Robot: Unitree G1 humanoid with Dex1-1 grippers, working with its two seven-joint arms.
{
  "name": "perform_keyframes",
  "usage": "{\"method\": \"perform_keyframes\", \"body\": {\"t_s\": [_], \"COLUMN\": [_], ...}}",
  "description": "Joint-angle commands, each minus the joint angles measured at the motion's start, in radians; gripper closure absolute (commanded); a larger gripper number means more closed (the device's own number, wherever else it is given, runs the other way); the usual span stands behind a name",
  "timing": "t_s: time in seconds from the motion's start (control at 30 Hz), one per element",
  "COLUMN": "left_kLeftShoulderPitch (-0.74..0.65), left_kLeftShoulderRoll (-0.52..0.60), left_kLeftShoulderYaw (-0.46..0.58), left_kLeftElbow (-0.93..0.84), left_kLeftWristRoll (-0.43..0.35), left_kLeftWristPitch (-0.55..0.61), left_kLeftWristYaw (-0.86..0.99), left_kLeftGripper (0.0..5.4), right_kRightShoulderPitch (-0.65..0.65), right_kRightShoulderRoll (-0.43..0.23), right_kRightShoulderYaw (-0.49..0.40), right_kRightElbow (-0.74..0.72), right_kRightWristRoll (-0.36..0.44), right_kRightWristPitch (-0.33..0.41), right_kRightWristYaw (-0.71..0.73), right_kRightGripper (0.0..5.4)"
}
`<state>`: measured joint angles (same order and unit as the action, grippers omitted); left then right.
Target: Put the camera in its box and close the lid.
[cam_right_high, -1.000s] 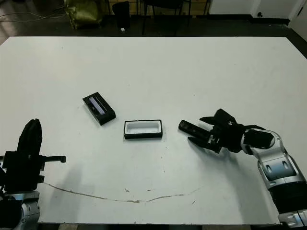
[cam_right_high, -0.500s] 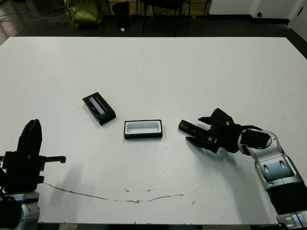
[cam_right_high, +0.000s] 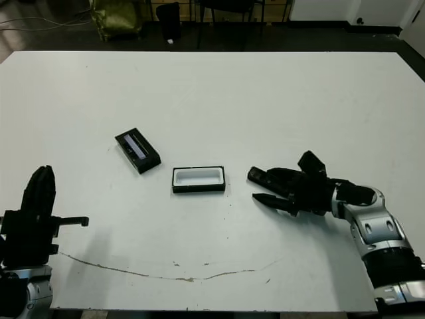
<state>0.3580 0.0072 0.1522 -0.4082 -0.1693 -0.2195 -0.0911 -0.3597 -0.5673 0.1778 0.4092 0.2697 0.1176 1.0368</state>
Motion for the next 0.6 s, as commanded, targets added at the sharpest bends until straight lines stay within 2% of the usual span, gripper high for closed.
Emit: {"method": "perform_keyframes", "body": {"t_s": [0.03,0.1,0.27,0.5,0.6], "left_kLeftShoulderPitch": [0.01,0.01,0.008,0.001,0.003], "left_kLeftShoulderRoll": [0.013,0.013,0.012,0.014,0.015], "left_kLeftShoulderYaw": [0.002,0.003,0.005,0.013,0.013], "left_kLeftElbow": [0.008,0.01,0.019,0.03,0.018], "left_kLeftWristRoll": [0.003,-0.002,-0.008,-0.006,-0.007], "left_kLeftWristPitch": [0.015,0.012,0.0,-0.009,0.005], "left_kLeftWristYaw": [-0.003,-0.006,-0.011,-0.017,-0.014], "left_kLeftGripper": [5.4,5.4,5.4,5.4,5.4], "right_kRightShoulderPitch": [0.091,0.097,0.113,0.107,0.106], "right_kRightShoulderRoll": [0.016,-0.001,-0.018,-0.034,-0.022], "right_kRightShoulderYaw": [0.052,0.068,0.08,0.102,0.095], "right_kRightElbow": [0.015,-0.037,-0.106,-0.178,-0.147], "right_kRightWristRoll": [-0.068,-0.09,-0.112,-0.132,-0.122], "right_kRightWristPitch": [0.084,0.123,0.136,0.208,0.182], "right_kRightWristYaw": [-0.03,-0.058,-0.082,-0.096,-0.088], "right_kRightGripper": [2.07,2.07,2.07,2.07,2.07]}}
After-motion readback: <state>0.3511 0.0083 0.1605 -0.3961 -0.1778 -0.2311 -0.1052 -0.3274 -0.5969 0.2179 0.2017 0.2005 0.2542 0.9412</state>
